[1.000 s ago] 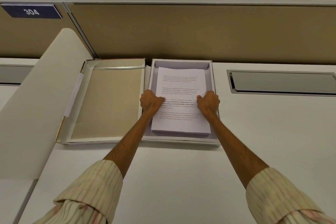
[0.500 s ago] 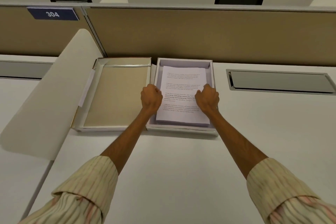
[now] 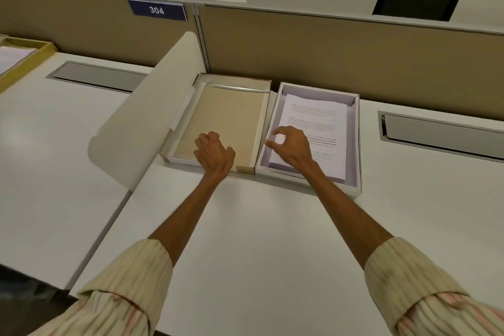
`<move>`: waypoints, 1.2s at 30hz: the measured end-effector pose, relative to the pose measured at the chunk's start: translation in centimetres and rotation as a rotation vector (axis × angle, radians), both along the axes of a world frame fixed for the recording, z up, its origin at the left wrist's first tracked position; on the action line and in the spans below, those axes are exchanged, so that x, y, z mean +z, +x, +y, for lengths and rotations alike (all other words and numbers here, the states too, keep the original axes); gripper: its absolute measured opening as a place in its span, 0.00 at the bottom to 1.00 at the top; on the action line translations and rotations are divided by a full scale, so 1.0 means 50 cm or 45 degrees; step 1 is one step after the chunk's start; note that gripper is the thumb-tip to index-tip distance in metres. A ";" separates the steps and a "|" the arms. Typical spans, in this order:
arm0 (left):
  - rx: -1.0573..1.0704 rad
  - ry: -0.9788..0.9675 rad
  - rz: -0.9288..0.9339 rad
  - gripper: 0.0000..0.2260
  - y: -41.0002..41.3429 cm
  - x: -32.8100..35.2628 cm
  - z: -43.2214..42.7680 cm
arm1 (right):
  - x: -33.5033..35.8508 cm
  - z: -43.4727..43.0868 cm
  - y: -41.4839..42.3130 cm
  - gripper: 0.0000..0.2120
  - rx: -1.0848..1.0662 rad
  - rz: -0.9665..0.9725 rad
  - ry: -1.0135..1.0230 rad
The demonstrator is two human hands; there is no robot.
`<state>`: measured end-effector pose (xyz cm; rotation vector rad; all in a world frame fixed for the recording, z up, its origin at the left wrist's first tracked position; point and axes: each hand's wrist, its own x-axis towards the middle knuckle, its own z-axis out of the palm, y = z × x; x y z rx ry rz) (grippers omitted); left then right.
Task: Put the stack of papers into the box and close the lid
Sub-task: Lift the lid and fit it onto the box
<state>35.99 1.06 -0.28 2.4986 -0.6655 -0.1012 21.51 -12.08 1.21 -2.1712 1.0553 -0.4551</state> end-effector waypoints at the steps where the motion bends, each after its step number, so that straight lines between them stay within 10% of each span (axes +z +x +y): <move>1: 0.032 0.039 0.003 0.21 0.013 -0.004 0.017 | -0.003 0.012 0.014 0.21 0.063 0.021 0.010; 14: 0.345 0.091 0.177 0.49 0.053 -0.053 0.090 | -0.085 0.112 0.090 0.16 0.367 0.282 -0.148; 20: 0.456 -0.125 0.783 0.31 0.068 -0.055 0.074 | -0.104 0.125 0.098 0.10 0.318 0.319 -0.234; 36: 0.307 -0.818 0.751 0.35 0.072 -0.002 0.063 | -0.070 0.129 0.104 0.16 0.290 0.214 0.016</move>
